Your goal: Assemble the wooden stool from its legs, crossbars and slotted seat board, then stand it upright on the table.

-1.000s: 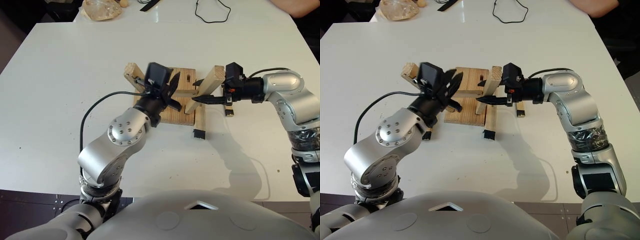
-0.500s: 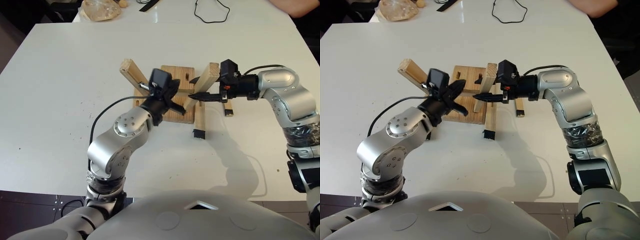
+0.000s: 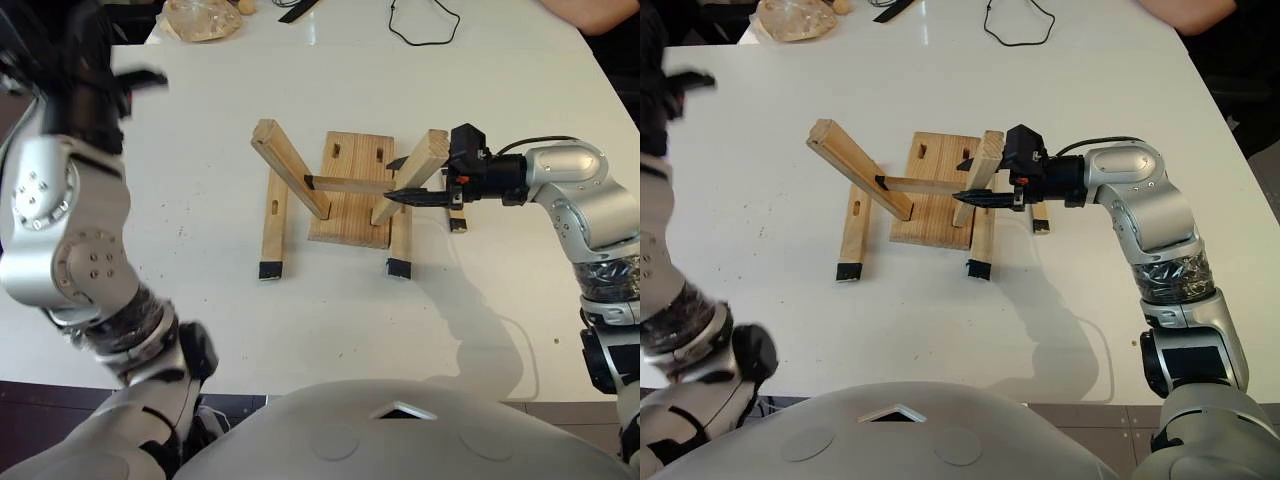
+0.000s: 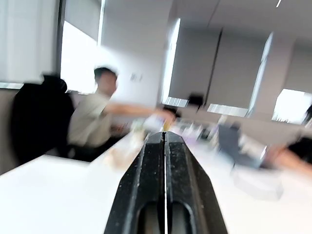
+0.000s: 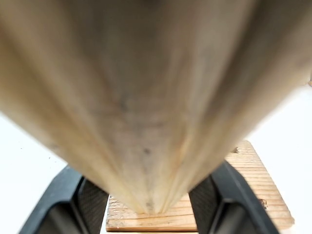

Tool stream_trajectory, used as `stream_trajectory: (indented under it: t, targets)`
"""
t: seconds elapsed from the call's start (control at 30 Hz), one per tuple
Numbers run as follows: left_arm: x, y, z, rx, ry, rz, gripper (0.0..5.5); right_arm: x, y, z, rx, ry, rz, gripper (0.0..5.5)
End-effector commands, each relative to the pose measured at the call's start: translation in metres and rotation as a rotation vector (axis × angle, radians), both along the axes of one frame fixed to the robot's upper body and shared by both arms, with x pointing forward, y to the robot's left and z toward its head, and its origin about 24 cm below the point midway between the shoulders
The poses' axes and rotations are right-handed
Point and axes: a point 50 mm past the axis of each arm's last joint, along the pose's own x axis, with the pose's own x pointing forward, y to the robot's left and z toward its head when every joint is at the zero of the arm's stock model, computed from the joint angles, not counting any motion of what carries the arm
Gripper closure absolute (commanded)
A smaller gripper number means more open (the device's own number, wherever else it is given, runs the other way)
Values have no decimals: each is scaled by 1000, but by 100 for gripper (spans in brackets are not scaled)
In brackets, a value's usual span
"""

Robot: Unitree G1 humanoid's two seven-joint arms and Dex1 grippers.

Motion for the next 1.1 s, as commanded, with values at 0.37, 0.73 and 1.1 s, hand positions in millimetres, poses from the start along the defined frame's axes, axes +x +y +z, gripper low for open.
stream_trajectory:
  t: [0.37, 0.73, 1.1]
  targets:
    - [-63, -143, -54, -154, 155, -1071, 550, -1, 6, -15, -82, 125, 183, 347]
    - [-33, -76, -80, -18, 289, -747, 550, 11, -10, -8, -45, 2, 97, 277]
    - [-25, -42, -73, 25, 276, -633, 550, -10, -50, 28, -17, -27, -29, 202]
